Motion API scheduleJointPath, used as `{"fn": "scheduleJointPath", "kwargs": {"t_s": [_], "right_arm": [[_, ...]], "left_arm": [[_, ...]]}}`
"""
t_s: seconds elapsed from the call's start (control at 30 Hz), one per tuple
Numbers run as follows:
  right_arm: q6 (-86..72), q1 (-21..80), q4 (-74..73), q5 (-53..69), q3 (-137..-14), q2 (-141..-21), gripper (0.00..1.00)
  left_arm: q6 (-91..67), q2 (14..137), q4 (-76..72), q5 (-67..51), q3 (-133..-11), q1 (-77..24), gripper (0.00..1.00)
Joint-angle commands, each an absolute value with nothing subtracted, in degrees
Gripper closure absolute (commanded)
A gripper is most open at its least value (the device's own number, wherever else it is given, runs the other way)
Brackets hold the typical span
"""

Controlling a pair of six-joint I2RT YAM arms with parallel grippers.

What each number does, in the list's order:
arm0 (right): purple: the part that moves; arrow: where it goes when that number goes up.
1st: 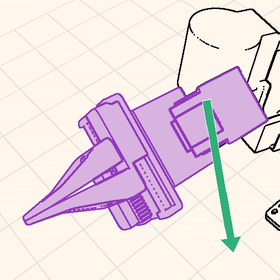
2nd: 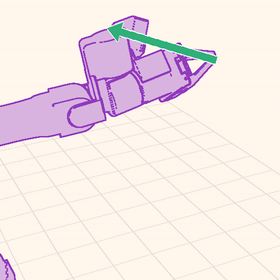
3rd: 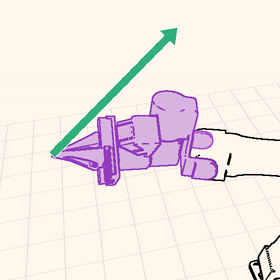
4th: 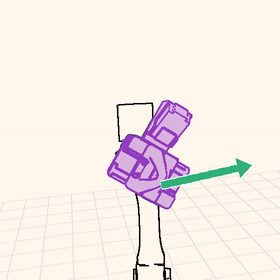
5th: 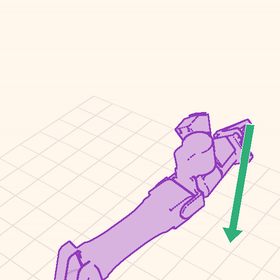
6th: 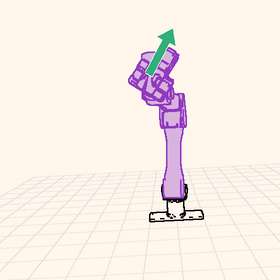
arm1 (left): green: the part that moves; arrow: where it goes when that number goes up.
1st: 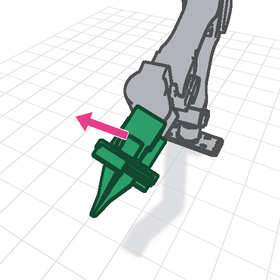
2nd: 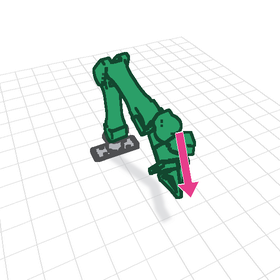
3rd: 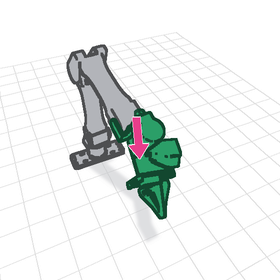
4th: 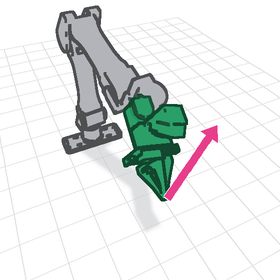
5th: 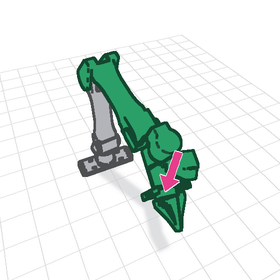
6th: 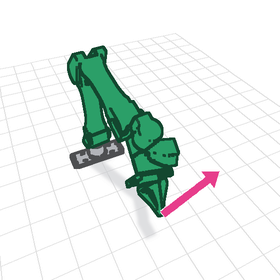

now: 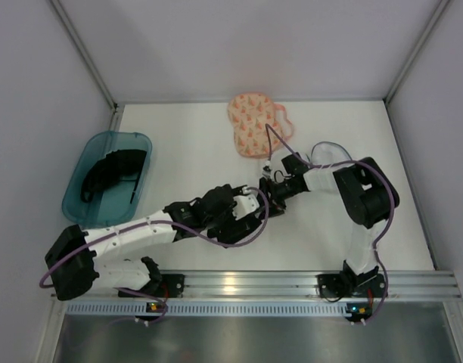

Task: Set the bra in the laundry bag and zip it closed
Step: Adjust the bra at the center of the board, then pick up the bra from the center of the board.

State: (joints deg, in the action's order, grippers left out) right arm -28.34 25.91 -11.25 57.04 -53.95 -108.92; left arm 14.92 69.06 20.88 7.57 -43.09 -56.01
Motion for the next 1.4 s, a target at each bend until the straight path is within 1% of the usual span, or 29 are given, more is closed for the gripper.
{"fn": "scheduleJointPath", "kwargs": {"t_s": [0.0,0.03,0.1,0.13,0.2,0.23,0.27,0.4,0.6,0.7,0.83,0.93,1.07,1.37], "right_arm": [[-28.0,27.1,-10.1,53.1,-55.6,-111.4,0.4],[-28.2,27.1,-10.2,53.4,-55.8,-111.7,0.52],[-29.0,27.1,-9.9,55.3,-56.3,-111.8,0.67],[-29.4,27.2,-9.8,56.1,-56.6,-112.2,0.76],[-29.7,27.1,-9.8,57.8,-57.5,-112.3,0.85],[-30.1,27.1,-9.5,59.1,-57.7,-112.3,0.96],[-31.0,27.1,-9.2,59.6,-58.0,-112.2,1.0],[-35.8,27.1,-4.3,61.8,-56.9,-110.6,1.0],[-44.4,27.2,1.8,63.6,-54.8,-109.4,1.0],[-47.8,27.1,3.8,64.0,-54.4,-109.8,1.0],[-52.9,27.2,7.5,64.4,-53.4,-110.0,1.0],[-59.3,27.1,12.7,64.8,-51.9,-109.9,1.0],[-62.4,27.2,15.9,65.0,-51.0,-109.1,1.0],[-64.2,27.5,16.7,64.7,-49.6,-107.8,1.0]], "left_arm": [[18.5,67.0,15.4,9.1,-41.5,-58.6,0.01],[18.8,66.2,15.2,9.6,-40.7,-60.2,0.01],[20.1,65.0,14.9,9.9,-39.8,-61.9,0.01],[20.4,63.5,14.9,10.4,-38.8,-63.7,0.01],[21.3,62.2,15.0,13.0,-37.2,-65.9,0.01],[21.4,61.7,15.1,14.0,-36.8,-67.9,0.01],[21.0,61.7,14.9,15.5,-36.6,-68.4,0.01],[22.4,62.6,13.0,18.1,-35.3,-69.0,0.01],[27.3,64.4,6.0,24.1,-32.8,-75.4,0.01],[27.3,66.1,3.5,26.8,-33.0,-77.8,0.01],[20.9,71.4,3.3,31.4,-35.6,-78.6,0.01],[17.7,75.1,3.1,32.2,-37.3,-78.7,0.01],[18.2,78.9,-2.4,35.1,-36.8,-78.9,0.01],[18.9,90.3,-8.1,43.5,-35.3,-79.3,0.01]]}}
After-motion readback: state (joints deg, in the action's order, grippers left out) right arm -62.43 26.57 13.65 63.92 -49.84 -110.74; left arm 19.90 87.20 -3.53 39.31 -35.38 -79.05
